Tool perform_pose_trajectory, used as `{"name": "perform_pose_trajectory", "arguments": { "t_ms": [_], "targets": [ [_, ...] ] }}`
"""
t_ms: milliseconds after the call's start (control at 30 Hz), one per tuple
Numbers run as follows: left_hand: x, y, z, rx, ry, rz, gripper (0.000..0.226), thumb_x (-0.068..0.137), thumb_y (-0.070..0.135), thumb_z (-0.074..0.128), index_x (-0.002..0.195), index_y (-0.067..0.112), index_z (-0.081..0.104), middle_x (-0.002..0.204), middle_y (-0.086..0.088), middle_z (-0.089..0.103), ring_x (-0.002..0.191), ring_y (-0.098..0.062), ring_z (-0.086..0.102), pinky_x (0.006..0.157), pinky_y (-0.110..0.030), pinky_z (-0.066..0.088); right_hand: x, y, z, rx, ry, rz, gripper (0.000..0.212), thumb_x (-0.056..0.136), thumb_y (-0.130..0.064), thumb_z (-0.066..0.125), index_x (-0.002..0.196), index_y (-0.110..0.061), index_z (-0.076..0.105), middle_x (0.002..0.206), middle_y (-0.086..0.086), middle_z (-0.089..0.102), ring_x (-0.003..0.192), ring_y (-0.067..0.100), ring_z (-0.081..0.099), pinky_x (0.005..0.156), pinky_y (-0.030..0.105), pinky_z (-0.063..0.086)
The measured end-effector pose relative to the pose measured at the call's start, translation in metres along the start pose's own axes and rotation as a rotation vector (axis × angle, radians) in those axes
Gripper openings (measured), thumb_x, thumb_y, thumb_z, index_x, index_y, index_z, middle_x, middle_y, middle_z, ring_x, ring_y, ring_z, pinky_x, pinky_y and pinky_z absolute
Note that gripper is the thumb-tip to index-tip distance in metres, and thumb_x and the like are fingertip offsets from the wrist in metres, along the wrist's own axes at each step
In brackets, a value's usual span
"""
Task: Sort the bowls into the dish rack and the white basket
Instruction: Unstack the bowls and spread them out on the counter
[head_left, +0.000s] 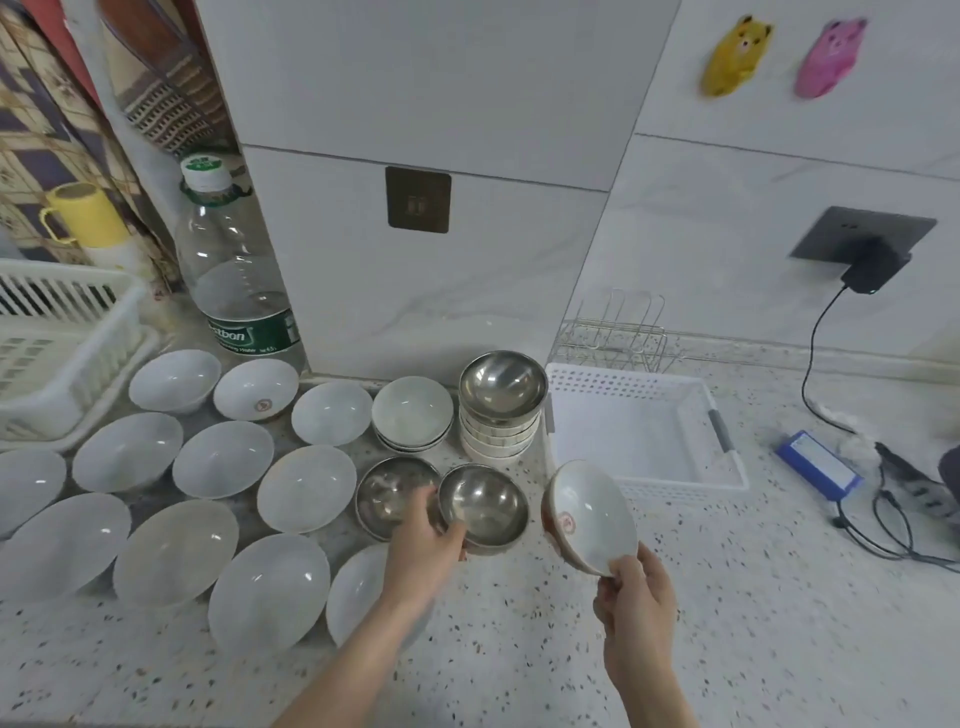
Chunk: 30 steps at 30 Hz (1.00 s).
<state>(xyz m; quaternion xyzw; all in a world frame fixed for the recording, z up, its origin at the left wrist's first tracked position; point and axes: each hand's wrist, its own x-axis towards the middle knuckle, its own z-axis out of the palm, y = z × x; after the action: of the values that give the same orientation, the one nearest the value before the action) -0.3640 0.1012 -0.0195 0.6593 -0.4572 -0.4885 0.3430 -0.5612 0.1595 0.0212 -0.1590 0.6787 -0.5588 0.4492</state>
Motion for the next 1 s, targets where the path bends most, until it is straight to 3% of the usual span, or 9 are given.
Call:
{"name": "perform_pose_trajectory", "arguments": {
  "t_ms": [133, 400, 667, 767, 833, 1000],
  "targets": [
    [0.004, -0.003, 0.018, 0.043, 0.030, -0.029, 0.049, 0.091, 0.021, 0.062, 0.133, 0.032, 0.038, 0.078, 0.000, 0.072, 0.063, -0.011, 0.071, 0.048, -0.018, 0.050, 0.016, -0.003, -0.013, -0.027, -0.029, 0.027, 0.034, 0.091, 0.003, 0.043, 0.120, -0.006, 0.058, 0.061, 0.005, 0.042, 0.045, 0.012, 0.036, 0.042, 0.026, 0.027],
    [0.008, -0.004, 0.035, 0.083, 0.078, -0.108, 0.051, 0.095, 0.020, 0.060, 0.140, 0.028, 0.037, 0.090, 0.000, 0.070, 0.061, 0.000, 0.070, 0.042, -0.009, 0.042, 0.029, -0.001, -0.030, -0.050, -0.122, 0.071, 0.038, 0.091, 0.003, 0.044, 0.122, -0.015, 0.057, 0.045, -0.001, 0.044, 0.039, 0.008, 0.036, 0.040, 0.022, 0.029],
    [0.009, -0.008, 0.039, 0.135, 0.122, -0.119, 0.053, 0.096, 0.019, 0.058, 0.143, 0.030, 0.036, 0.094, 0.010, 0.066, 0.062, -0.003, 0.071, 0.049, -0.015, 0.047, 0.034, 0.009, -0.037, -0.095, -0.185, 0.093, 0.038, 0.090, 0.004, 0.046, 0.122, -0.015, 0.056, 0.045, 0.001, 0.047, 0.040, 0.010, 0.037, 0.040, 0.024, 0.029],
    [0.008, -0.009, 0.042, 0.130, 0.127, -0.130, 0.054, 0.096, 0.022, 0.059, 0.144, 0.029, 0.034, 0.104, 0.005, 0.066, 0.062, -0.003, 0.071, 0.056, -0.018, 0.049, 0.033, 0.012, -0.038, -0.112, -0.206, 0.107, 0.039, 0.090, 0.004, 0.047, 0.123, -0.015, 0.055, 0.047, 0.002, 0.047, 0.042, 0.010, 0.038, 0.040, 0.023, 0.030],
    [0.008, -0.008, 0.043, 0.091, 0.131, -0.158, 0.057, 0.096, 0.021, 0.060, 0.145, 0.029, 0.032, 0.108, -0.001, 0.066, 0.061, -0.004, 0.070, 0.054, -0.019, 0.049, 0.033, 0.013, -0.040, -0.132, -0.214, 0.113, 0.039, 0.091, 0.003, 0.048, 0.124, -0.015, 0.055, 0.048, 0.003, 0.047, 0.042, 0.011, 0.040, 0.041, 0.023, 0.031],
    [0.007, -0.008, 0.042, 0.006, 0.115, -0.226, 0.063, 0.094, 0.020, 0.060, 0.146, 0.035, 0.027, 0.077, -0.006, 0.071, 0.045, -0.004, 0.059, 0.040, -0.017, 0.043, 0.028, 0.018, -0.043, -0.184, -0.222, 0.106, 0.038, 0.090, 0.002, 0.048, 0.121, -0.018, 0.056, 0.050, 0.006, 0.050, 0.041, 0.011, 0.041, 0.041, 0.023, 0.033]
  ]
}}
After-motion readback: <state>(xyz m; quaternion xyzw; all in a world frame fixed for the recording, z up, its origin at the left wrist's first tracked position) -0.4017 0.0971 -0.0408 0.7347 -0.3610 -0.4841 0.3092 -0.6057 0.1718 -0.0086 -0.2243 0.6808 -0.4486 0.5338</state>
